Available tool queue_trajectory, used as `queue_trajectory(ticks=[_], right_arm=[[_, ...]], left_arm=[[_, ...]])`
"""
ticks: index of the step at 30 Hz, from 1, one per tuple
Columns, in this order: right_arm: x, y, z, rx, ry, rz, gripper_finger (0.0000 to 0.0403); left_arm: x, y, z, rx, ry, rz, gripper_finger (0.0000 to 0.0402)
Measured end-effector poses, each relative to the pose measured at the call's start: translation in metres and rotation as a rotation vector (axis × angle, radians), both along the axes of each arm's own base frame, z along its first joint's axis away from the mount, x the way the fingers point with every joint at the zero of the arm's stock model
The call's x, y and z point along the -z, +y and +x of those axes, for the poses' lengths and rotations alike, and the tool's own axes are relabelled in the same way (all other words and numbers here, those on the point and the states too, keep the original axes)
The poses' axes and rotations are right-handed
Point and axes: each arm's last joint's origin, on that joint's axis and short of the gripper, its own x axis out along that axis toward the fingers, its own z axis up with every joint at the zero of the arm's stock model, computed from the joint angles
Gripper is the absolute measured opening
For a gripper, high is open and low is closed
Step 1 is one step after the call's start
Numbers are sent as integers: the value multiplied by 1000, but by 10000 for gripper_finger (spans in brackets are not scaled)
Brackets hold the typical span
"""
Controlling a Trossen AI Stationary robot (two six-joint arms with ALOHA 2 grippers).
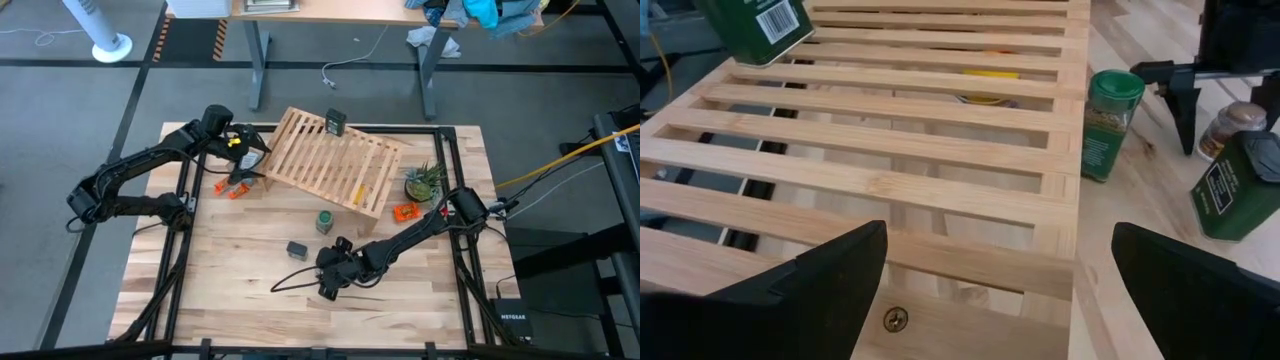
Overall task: Shelf spices
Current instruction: Remove the transparent seasoning bottle from the shelf
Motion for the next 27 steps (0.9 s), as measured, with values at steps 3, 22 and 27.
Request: queue_trajectory(ticks=[3, 22, 27], right_arm=[[0, 0, 0, 1, -4, 0, 300], [0, 1, 1, -28, 4, 42, 328], [-4, 6, 6, -93, -26, 161, 328]], left_arm=[[0, 0, 0, 0, 2, -2, 379], [-1, 1, 1, 2, -8, 14, 379], [-1, 1, 1, 1, -8, 11, 379]])
